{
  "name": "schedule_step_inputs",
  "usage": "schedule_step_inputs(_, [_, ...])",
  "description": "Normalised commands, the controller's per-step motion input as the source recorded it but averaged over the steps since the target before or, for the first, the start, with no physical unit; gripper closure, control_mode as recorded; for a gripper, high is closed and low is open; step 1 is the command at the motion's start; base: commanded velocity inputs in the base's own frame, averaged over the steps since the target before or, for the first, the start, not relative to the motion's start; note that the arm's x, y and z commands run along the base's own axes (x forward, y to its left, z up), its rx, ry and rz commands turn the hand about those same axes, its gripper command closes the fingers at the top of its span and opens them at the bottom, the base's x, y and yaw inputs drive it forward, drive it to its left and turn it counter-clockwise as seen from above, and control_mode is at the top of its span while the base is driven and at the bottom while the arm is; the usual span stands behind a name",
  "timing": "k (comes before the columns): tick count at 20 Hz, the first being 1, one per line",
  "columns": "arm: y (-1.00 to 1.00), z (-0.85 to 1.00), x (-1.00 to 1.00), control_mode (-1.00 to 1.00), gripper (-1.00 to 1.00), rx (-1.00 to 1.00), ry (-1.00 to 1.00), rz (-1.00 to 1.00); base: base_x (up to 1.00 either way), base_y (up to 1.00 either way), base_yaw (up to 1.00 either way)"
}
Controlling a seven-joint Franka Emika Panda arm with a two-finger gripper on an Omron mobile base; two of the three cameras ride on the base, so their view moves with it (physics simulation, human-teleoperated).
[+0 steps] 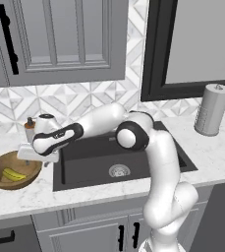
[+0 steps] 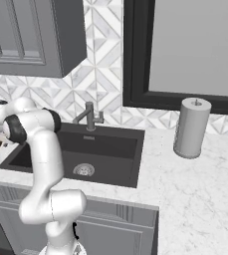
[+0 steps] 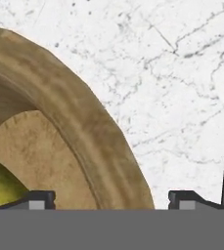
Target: Pick the cucumber from the sink and place it in the bowl. Then pick the bowl and place it in the microwave. Then close the microwave door and press the start button.
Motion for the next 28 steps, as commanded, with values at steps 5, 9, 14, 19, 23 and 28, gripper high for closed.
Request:
schedule_step_inputs(5, [0.09, -0.02, 0.00, -1.00, 1.00, 0.00, 0.00, 0.00, 0.00, 0.00, 0.00])
schedule_step_inputs(9, [0.03, 0.00, 0.00, -1.00, 1.00, 0.00, 0.00, 0.00, 0.00, 0.00, 0.00])
schedule_step_inputs(14, [-0.19, 0.11, -0.28, -1.00, 1.00, 0.00, -0.02, -0.02, 0.00, 0.00, 0.00])
schedule_step_inputs(19, [-0.58, 0.62, -0.60, -1.00, 1.00, 0.02, -0.16, -0.11, 0.00, 0.00, 0.00])
schedule_step_inputs(23, [-0.66, 0.68, -0.51, -1.00, 1.00, 0.03, -0.09, -0.15, 0.00, 0.00, 0.00])
schedule_step_inputs(28, [-0.62, 0.72, -0.53, -1.00, 1.00, 0.05, 0.00, -0.25, 0.00, 0.00, 0.00])
